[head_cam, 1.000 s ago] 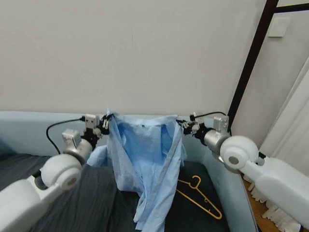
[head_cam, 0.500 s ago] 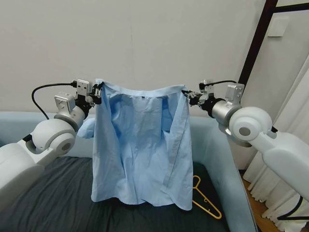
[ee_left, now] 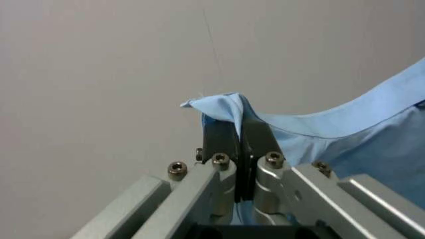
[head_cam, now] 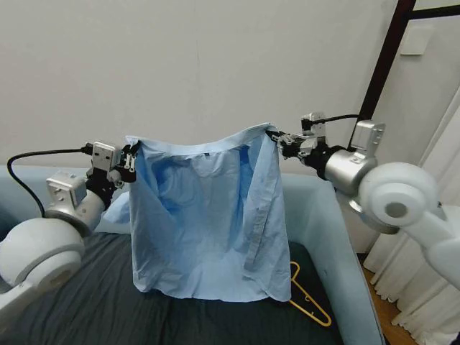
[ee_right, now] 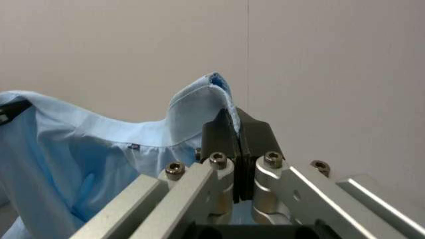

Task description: Pick up the clothes from the sofa and hang them on the clothes hanger.

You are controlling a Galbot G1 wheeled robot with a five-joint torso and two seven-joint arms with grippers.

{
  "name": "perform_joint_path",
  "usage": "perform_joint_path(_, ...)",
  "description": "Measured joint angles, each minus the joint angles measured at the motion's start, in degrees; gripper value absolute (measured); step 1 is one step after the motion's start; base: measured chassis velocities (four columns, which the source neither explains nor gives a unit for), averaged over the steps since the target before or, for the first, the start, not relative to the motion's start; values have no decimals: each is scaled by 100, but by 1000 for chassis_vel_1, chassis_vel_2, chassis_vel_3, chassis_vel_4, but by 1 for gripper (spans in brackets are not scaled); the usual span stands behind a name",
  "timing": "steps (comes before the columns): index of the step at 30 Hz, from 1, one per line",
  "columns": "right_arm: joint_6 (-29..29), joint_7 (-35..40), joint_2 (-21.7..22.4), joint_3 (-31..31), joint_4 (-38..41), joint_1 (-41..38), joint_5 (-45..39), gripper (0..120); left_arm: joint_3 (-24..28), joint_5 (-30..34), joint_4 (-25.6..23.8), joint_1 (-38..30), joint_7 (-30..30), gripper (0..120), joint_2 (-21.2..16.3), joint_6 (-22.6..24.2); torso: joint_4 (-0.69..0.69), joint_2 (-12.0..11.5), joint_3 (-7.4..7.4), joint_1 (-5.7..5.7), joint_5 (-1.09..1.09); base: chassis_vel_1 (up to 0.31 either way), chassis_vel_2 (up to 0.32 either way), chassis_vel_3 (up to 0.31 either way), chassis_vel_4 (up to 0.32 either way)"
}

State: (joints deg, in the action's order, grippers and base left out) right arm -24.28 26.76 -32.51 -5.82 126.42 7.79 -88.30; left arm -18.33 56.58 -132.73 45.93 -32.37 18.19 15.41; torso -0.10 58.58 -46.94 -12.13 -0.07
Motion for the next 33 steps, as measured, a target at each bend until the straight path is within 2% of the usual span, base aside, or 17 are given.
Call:
perform_joint_path(2,-3,146,440,427,448,83,-467,0,-358,215,-151,-18,-93,0,-175,61,-4,0,0,0,5,0,0,0,0)
perform_joint_path(4,12,219,639,575,679,83,-733,0,-765,517,-250,-10,-168,0,-377,142,-1,1,0,0,4,0,0,0,0)
perform_joint_path(8,26,221,571,532,761,131,-726,0,-914,753,-281,-109,-214,0,-484,239,4,1,0,0,2,0,0,0,0)
perform_joint_path(13,21,214,258,241,560,210,-474,0,-663,505,-162,-81,-200,0,-284,267,3,1,-1,0,3,0,0,0,0)
perform_joint_path(14,27,170,27,-26,291,349,-135,0,-479,268,72,19,-180,0,-17,272,4,0,-2,-1,0,0,0,0,0)
perform_joint_path(15,27,170,27,-26,291,349,-135,0,-479,268,72,19,-180,0,-17,272,4,0,-2,-1,0,0,0,0,0)
perform_joint_path(19,110,75,-491,-339,-265,999,622,0,30,-206,758,143,-38,0,519,253,3,0,-3,-2,1,0,0,0,0)
perform_joint_path(20,110,75,-491,-339,-265,999,622,0,30,-206,758,143,-38,0,519,253,3,0,-3,-2,1,0,0,0,0)
perform_joint_path(23,140,-24,-915,-371,-622,1859,1239,0,849,-734,1396,-19,70,0,1027,128,5,0,-3,-2,4,0,0,0,0)
perform_joint_path(24,168,-89,-1009,-368,-730,2108,1501,0,1137,-933,1597,-57,127,0,1212,76,2,0,-3,-2,2,0,0,0,0)
perform_joint_path(25,168,-89,-1009,-368,-730,2108,1501,0,1137,-933,1597,-57,127,0,1212,76,2,0,-3,-2,2,0,0,0,0)
perform_joint_path(26,211,-184,-1141,-356,-889,2414,1832,0,1503,-1256,1892,-93,202,0,1534,-13,1,0,-3,-2,1,0,0,0,0)
perform_joint_path(28,296,-279,-1388,-343,-1152,2729,2193,0,1873,-1603,2305,-155,248,0,1949,-142,-1,0,-2,-2,2,0,0,0,0)
perform_joint_path(29,296,-279,-1388,-343,-1152,2729,2193,0,1873,-1603,2305,-155,248,0,1949,-142,-1,0,-2,-2,2,0,0,0,0)
perform_joint_path(33,526,-474,-2054,-515,-1932,3013,2839,0,2344,-2215,3311,-403,305,0,2719,-411,2,-1,-2,-2,2,0,0,0,0)
